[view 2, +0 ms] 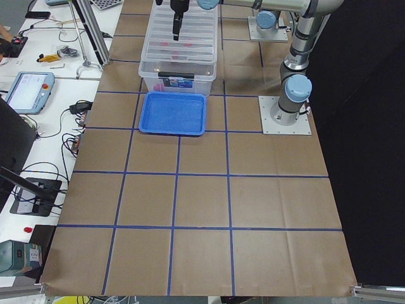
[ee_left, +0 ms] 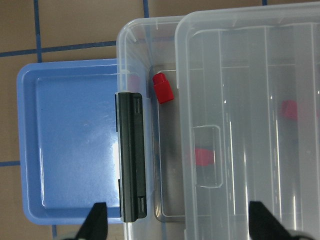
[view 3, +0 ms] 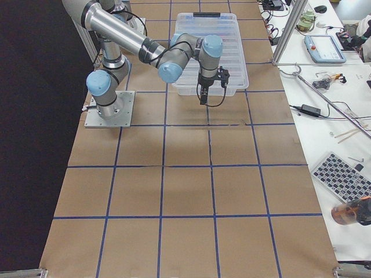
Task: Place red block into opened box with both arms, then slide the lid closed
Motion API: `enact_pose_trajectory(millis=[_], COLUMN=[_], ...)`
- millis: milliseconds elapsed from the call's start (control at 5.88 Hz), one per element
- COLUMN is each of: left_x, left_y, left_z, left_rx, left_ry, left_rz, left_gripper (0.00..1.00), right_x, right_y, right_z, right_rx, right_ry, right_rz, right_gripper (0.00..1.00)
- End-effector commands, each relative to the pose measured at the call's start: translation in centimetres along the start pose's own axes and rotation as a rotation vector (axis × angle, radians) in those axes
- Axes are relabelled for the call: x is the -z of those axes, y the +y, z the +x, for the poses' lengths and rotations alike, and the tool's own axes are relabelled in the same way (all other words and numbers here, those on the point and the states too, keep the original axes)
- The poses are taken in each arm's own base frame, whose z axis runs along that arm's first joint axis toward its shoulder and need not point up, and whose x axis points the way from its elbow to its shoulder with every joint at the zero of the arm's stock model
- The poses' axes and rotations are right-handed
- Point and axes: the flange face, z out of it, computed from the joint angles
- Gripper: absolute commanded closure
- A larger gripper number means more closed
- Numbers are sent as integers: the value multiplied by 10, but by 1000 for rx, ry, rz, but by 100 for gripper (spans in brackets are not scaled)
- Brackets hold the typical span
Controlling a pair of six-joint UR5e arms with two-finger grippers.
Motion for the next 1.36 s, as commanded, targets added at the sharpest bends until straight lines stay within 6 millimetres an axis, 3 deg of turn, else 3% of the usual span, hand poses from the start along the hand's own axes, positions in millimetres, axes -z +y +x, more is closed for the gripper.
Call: enact_pose_trajectory(millis=[0,510,680,850,1190], left_x=[0,0,0,0,0], left_y=[0,0,0,0,0], left_z=[0,-1,0,1,1], left_rx=[1,3,1,1,1], left_ry=[0,0,2,3,3], left_rz=[0,0,0,0,0], left_gripper=[1,1,1,1,1], right_x=[0,0,0,-1,1], right_y=[0,0,0,0,-3], right_z=[-14,-26,-44,-51,-49], right_rx=[0,-25,4,17,31], right_ry=[1,-33,-43,-44,-24], right_rz=[2,8,13,13,20], right_gripper=[0,0,0,0,0])
